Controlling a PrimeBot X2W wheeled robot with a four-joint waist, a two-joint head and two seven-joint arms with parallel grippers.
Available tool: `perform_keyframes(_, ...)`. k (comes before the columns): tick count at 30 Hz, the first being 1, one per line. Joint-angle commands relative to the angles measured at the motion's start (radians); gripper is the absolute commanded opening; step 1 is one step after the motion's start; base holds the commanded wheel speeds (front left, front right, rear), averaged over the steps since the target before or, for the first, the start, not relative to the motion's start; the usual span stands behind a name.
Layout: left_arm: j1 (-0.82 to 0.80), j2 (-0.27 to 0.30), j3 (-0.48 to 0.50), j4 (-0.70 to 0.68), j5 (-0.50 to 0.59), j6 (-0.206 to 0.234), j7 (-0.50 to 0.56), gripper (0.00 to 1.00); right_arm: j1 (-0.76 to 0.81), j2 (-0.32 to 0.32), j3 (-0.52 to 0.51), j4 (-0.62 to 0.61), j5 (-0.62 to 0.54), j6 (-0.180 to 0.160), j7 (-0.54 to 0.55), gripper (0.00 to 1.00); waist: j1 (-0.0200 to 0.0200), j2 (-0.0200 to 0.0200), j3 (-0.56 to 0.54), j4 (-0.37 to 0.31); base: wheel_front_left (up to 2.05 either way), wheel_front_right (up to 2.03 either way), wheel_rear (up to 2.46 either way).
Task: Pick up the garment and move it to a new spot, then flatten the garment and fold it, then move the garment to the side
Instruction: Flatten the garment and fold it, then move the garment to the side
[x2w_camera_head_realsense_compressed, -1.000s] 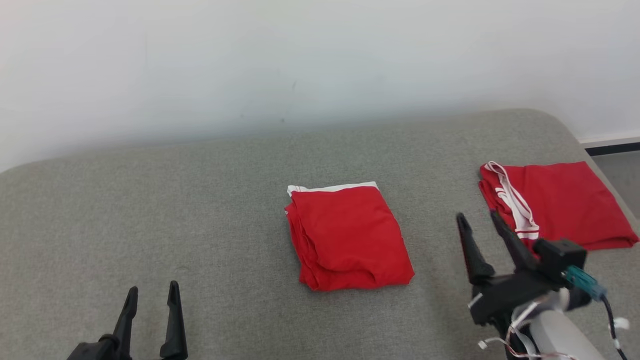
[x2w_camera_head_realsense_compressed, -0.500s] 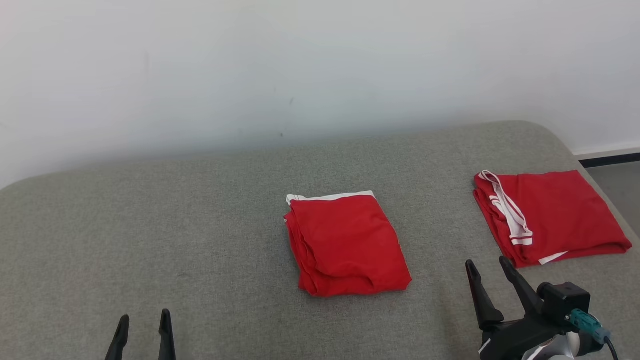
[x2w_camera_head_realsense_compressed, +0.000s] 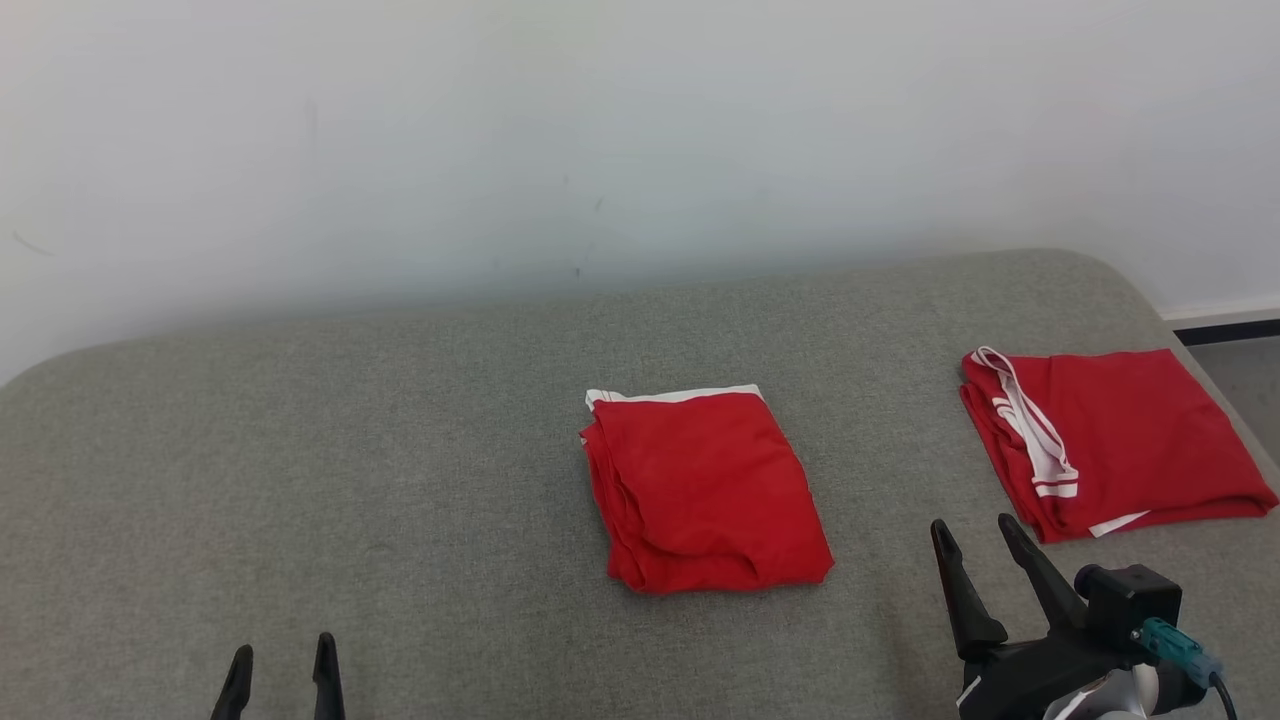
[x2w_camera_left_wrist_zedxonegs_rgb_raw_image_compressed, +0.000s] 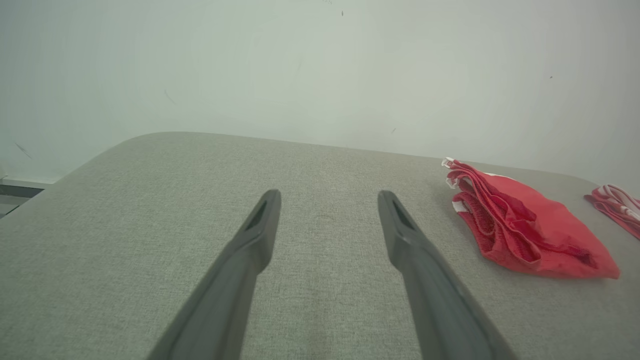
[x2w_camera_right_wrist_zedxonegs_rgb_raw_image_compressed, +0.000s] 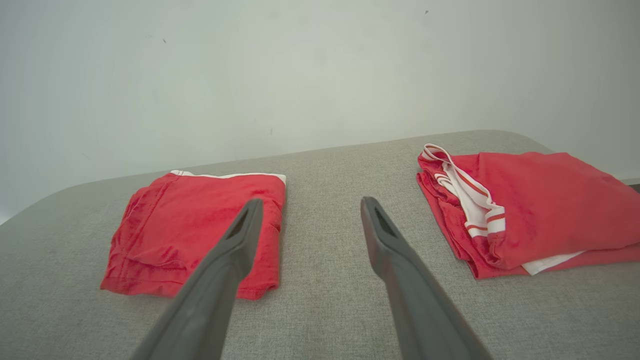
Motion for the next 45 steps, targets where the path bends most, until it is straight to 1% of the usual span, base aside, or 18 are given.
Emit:
perform_keyframes(1,-0.004,0.000,0.004,-0.003,0.001,0.003,-0.002,1.00,0.009,0.001,-0.003,0.000,0.003,-0.003,0.002,1.00,0.0001,0.0000,0.001,0.000,0.00,0.00,0.00)
perform_keyframes(8,-0.012,0.000,-0.003,-0.002,0.012,-0.004,-0.002,1.00,0.011,0.006,-0.006,-0.003,-0.003,-0.003,-0.001,1.00,0.0001,0.0000,0.005,0.000,0.00,0.00,0.00)
perform_keyframes(13,-0.014,0.000,-0.010,-0.003,0.012,0.000,-0.002,1.00,0.012,0.007,-0.009,-0.003,-0.005,-0.003,0.007,1.00,0.0001,0.0000,0.007,0.006,0.00,0.00,0.00)
perform_keyframes(17,-0.009,0.000,-0.022,-0.008,0.009,0.006,-0.002,1.00,-0.036,0.008,0.001,0.014,0.024,-0.003,0.081,1.00,0.0001,0.0000,0.010,0.017,0.00,0.00,0.00)
perform_keyframes(20,-0.011,0.001,-0.035,-0.012,0.003,0.008,-0.002,1.00,-0.099,0.015,0.015,0.046,0.063,-0.003,0.194,1.00,0.0001,0.0000,0.017,0.033,0.00,0.00,0.00)
perform_keyframes(22,-0.019,0.000,-0.047,-0.018,0.001,0.007,-0.002,1.00,-0.156,0.011,0.032,0.081,0.077,-0.003,0.294,1.00,0.0001,0.0000,0.028,0.048,0.00,0.00,0.00)
perform_keyframes(25,-0.033,0.001,-0.073,-0.023,0.003,0.003,-0.002,1.00,-0.252,0.013,0.016,0.159,0.099,-0.003,0.417,1.00,0.0001,0.0000,0.049,0.086,0.00,0.00,0.00)
perform_keyframes(29,-0.051,0.000,-0.104,-0.025,0.000,0.003,-0.002,1.00,-0.372,0.018,0.001,0.282,0.068,-0.003,0.523,1.00,0.0001,0.0000,0.080,0.146,0.00,0.00,0.00)
perform_keyframes(36,-0.084,0.000,-0.158,-0.013,-0.011,0.006,-0.002,1.00,-0.495,0.029,-0.076,0.493,0.012,-0.003,0.582,1.00,0.0001,0.0000,0.123,0.245,0.00,0.00,0.00)
perform_keyframes(40,-0.099,0.000,-0.176,-0.012,-0.015,0.008,-0.002,1.00,-0.519,0.035,-0.113,0.578,-0.006,-0.003,0.572,1.00,0.0001,0.0000,0.143,0.281,0.00,0.00,0.00)
perform_keyframes(45,-0.114,0.000,-0.191,-0.015,-0.020,0.008,-0.002,1.00,-0.551,0.019,-0.158,0.681,-0.040,-0.003,0.570,1.00,0.0001,0.0000,0.166,0.308,0.00,0.00,0.00)
